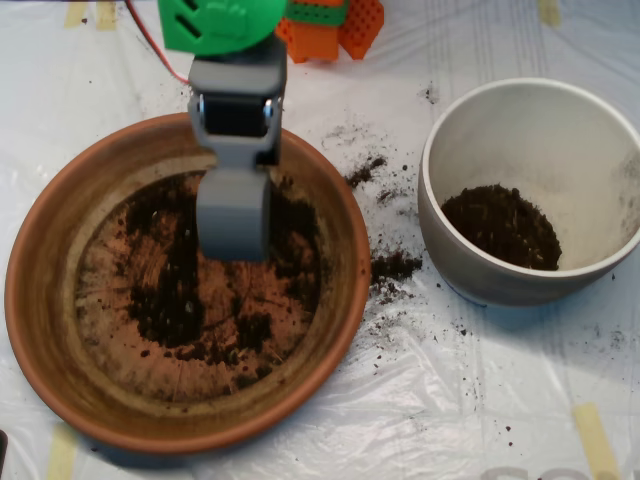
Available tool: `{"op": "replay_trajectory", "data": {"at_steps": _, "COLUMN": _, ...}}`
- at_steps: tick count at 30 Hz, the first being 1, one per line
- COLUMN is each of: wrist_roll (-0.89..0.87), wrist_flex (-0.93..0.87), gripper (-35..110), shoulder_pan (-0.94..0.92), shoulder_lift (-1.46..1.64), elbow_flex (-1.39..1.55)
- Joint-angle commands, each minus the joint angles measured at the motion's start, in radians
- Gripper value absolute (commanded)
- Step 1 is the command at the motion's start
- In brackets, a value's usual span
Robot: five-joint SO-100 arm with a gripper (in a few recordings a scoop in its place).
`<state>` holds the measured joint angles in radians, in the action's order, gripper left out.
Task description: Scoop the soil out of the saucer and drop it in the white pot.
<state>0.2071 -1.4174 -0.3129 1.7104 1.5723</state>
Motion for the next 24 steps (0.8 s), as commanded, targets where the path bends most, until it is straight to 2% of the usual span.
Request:
{"op": "replay_trajectory", "data": {"at_steps": 1, "wrist_roll": 0.046, "wrist_flex": 0.123, "gripper": 36, "shoulder_pan": -0.086, "shoulder_lift": 0.086, "elbow_flex": 0.144}}
{"op": "replay_trajectory", "data": {"at_steps": 10, "wrist_roll": 0.098, "wrist_flex": 0.276, "gripper": 42, "shoulder_pan": -0.21, "shoulder_lift": -0.064, "elbow_flex": 0.267}}
{"op": "replay_trajectory", "data": {"at_steps": 24, "wrist_roll": 0.173, "wrist_flex": 0.327, "gripper": 40, "shoulder_pan": -0.299, "shoulder_lift": -0.262, "elbow_flex": 0.242}}
